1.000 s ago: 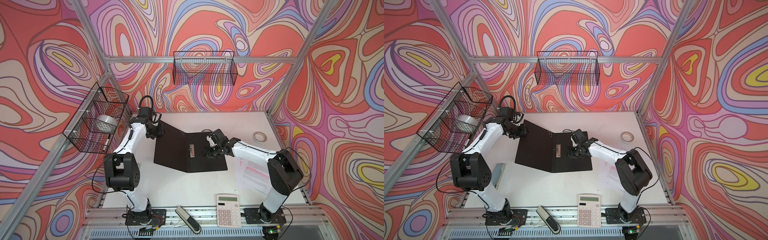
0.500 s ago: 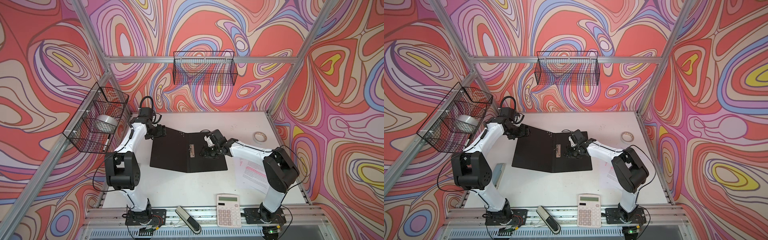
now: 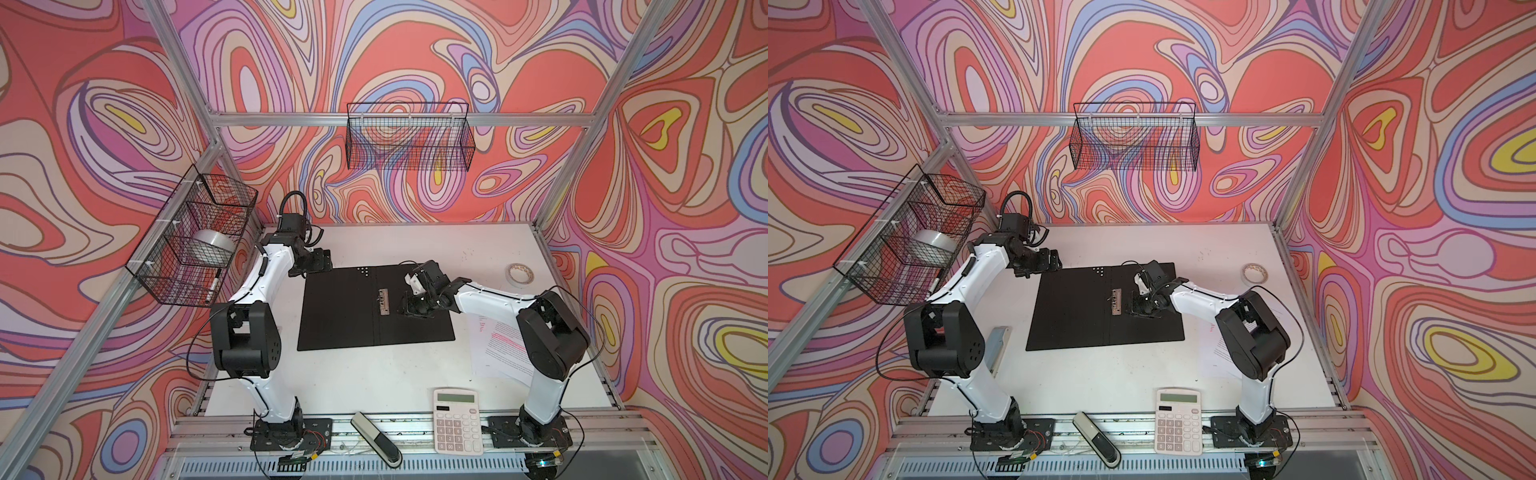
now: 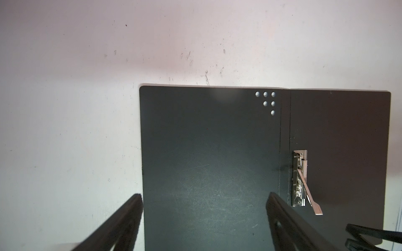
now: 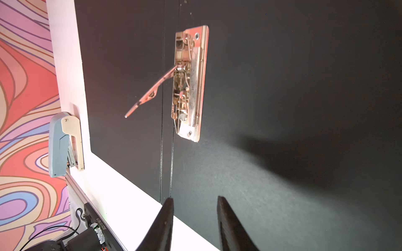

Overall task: Put the files into the folder
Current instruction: 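Lower the cover flat with the left gripper while the right gripper holds the lever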

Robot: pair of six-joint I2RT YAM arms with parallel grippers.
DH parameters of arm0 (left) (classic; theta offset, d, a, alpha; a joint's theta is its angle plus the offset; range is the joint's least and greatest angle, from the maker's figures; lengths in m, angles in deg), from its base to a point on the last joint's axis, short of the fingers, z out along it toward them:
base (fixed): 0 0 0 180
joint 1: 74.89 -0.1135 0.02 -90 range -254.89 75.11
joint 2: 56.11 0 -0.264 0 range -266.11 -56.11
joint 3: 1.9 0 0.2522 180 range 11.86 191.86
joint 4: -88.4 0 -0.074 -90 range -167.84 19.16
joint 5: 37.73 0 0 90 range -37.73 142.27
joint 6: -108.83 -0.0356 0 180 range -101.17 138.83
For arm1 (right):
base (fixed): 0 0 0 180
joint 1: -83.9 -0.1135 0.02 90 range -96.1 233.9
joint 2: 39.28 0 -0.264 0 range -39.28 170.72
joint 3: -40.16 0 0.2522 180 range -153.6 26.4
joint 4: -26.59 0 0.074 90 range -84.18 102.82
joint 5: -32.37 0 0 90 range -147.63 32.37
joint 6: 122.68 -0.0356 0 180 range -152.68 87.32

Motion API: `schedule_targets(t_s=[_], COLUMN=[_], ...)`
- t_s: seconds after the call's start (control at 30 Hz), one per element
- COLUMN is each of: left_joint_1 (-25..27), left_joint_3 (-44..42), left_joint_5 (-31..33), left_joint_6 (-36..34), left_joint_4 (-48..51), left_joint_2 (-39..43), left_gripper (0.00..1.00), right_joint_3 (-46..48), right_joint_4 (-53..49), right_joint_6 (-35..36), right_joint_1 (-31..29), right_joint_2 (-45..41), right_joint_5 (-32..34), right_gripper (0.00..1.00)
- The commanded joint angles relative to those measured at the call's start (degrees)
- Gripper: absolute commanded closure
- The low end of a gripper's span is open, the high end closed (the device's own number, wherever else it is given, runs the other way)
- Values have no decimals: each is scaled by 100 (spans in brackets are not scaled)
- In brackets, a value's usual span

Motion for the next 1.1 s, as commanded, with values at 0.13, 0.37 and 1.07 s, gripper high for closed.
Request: schedule_targets(t_s=[0.13, 0.37, 1.07], left_joint_1=[-45, -45, -45], left_joint_3=[-35, -267, -1066], left_joint_5=[-234, -796, -1215], left_joint_6=[-209, -326, -542], left_joint_4=[104, 106, -113], left_joint_2=[172, 751, 1523], left_gripper=[11, 13, 13], right_joint_3=[-462, -1134, -2812], right_joint_4=[189, -5, -714], right_joint_6=[47, 159, 578], right_joint_1=[11, 9, 17], right_joint_2=[465, 1025, 2187], right_joint_5=[-671, -933, -1025], right_gripper=[66, 67, 70])
